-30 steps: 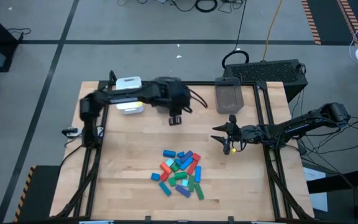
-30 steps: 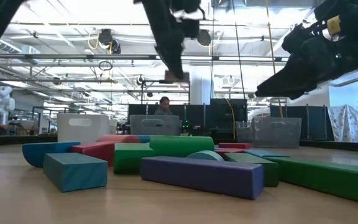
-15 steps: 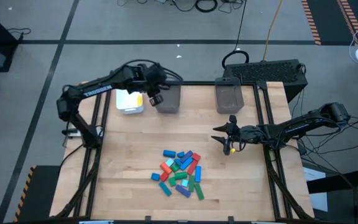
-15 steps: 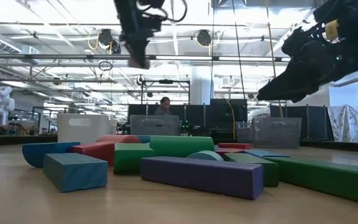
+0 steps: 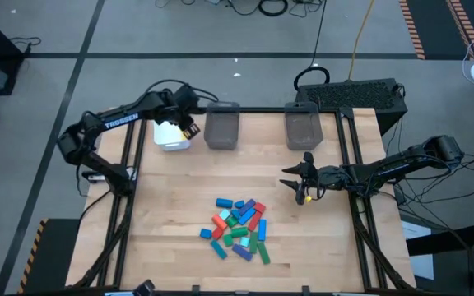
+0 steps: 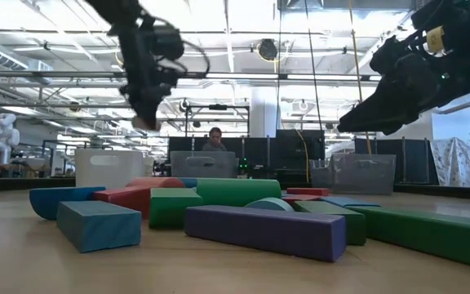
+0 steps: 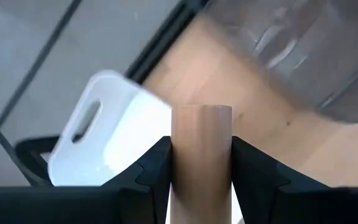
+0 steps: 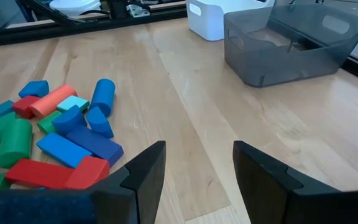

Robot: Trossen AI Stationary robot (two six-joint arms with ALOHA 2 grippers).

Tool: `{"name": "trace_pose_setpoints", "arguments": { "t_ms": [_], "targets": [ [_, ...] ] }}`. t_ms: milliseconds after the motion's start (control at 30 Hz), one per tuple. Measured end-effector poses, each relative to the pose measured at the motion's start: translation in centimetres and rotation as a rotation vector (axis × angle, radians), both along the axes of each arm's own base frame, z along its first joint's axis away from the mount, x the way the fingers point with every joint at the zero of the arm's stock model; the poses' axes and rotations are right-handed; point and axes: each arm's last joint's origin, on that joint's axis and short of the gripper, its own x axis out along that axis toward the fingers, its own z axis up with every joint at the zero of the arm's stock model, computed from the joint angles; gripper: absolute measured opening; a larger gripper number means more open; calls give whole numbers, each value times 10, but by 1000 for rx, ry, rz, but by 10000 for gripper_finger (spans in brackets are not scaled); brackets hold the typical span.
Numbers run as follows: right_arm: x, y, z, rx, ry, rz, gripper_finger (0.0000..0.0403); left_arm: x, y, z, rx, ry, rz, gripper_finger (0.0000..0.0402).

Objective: Sort blocks by size
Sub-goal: Put the brown cylindrical block into the white bin

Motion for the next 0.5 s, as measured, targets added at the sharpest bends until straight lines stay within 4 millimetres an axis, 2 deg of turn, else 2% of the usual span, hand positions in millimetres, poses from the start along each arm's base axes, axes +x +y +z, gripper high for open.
{"name": "trace_pose_setpoints", "arguments": {
  "t_ms": [267, 500],
  "targets": [
    [0, 0, 1, 7, -7, -2, 176, -27, 17, -40, -36, 11, 104, 137],
    [0, 0, 1, 8, -11, -3, 176, -48, 30, -62, -62, -36, 174, 137]
  ]
}}
